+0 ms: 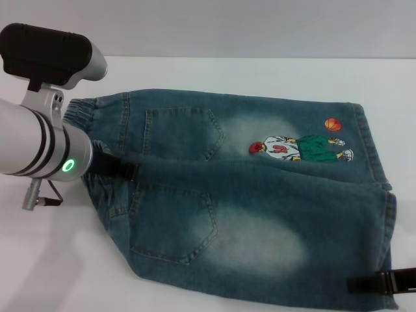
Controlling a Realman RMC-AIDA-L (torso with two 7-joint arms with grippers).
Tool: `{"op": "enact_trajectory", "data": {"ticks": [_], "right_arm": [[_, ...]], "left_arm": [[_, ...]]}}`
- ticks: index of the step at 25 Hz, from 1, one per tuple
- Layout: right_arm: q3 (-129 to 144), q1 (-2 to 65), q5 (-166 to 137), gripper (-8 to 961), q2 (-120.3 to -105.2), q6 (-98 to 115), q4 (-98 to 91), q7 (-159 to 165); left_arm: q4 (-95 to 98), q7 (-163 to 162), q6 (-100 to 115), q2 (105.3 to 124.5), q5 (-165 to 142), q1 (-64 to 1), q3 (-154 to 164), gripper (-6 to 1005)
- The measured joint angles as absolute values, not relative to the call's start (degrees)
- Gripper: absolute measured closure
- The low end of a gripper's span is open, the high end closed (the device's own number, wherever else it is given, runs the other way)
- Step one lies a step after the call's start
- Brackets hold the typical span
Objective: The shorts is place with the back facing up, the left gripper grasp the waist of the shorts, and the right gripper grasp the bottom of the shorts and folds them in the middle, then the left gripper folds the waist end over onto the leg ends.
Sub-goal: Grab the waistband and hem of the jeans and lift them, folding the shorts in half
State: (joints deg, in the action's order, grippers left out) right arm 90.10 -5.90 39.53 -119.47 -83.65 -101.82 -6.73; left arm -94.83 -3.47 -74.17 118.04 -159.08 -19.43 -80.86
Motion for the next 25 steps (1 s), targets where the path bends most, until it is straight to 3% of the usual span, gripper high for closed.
{"op": "enact_trajectory", "data": {"ticks": [2, 8, 13, 15, 25], "right_arm": [[90.35, -5.68, 40.46, 323, -119.37, -83.96, -101.48, -7.94], [90.90, -4.92, 42.54, 454, -119.26, -84.60, -100.26, -10.55], [90.89, -4.84, 42.55, 692, -119.27, -84.70, -100.62, -10.95], [90.85, -4.72, 42.55, 913, -119.27, -84.73, -100.56, -11.26], [90.07, -4.23, 43.12, 947, -119.27, -83.96, -100.32, -11.98]], "left_arm": [[-94.84, -3.47, -74.17, 118.04, -159.08, -19.43, -80.86, 937], [-94.98, -3.44, -74.09, 118.11, -159.08, -19.53, -80.90, 935], [-95.00, -3.43, -73.94, 118.12, -159.08, -19.69, -81.03, 934], [-94.97, -3.43, -73.79, 118.13, -159.08, -19.75, -81.03, 934], [-94.74, -3.42, -73.22, 118.13, -159.08, -19.95, -81.03, 931]]}}
